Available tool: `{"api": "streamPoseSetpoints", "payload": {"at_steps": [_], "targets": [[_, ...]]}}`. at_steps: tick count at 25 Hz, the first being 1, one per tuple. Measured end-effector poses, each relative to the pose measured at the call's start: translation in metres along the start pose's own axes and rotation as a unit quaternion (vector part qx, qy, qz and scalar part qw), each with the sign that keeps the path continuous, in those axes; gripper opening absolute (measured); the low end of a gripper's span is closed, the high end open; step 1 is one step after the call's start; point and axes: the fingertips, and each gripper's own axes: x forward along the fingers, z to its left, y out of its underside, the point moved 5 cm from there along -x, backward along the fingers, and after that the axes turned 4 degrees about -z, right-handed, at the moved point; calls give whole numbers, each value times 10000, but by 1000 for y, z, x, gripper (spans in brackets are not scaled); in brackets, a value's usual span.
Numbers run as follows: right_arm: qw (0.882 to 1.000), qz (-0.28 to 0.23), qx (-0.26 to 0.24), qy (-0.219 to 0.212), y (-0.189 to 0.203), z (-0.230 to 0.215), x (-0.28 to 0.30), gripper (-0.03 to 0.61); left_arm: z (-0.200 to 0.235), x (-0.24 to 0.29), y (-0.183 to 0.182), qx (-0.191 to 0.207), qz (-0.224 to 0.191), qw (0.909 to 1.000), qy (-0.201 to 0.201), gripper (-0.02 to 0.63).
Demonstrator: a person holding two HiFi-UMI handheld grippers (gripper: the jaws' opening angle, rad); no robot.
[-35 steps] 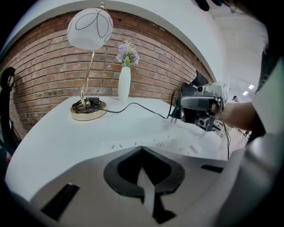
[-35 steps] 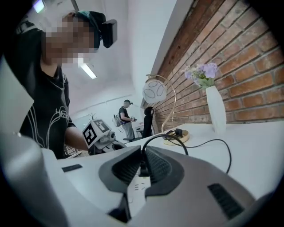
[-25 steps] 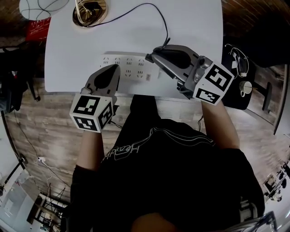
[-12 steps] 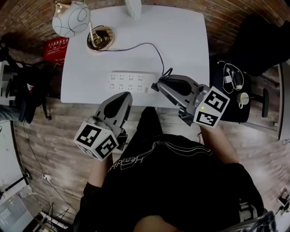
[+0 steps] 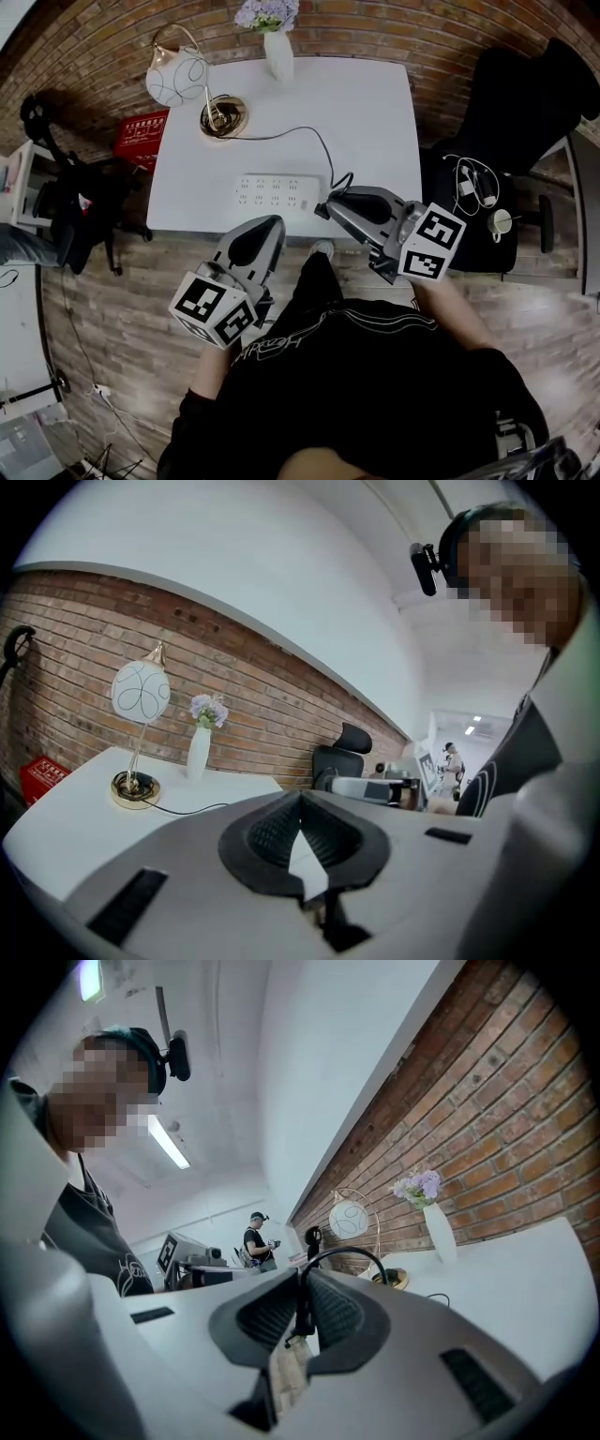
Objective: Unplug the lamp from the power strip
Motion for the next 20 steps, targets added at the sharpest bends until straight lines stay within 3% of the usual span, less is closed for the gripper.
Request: {"api": "streamPoseSetpoints", "payload": {"at_steps": [20], "targets": [[9995,71,-241,-196,-14,25,2,17,-20,-11,-18,401,-160,9991,38,2]]}}
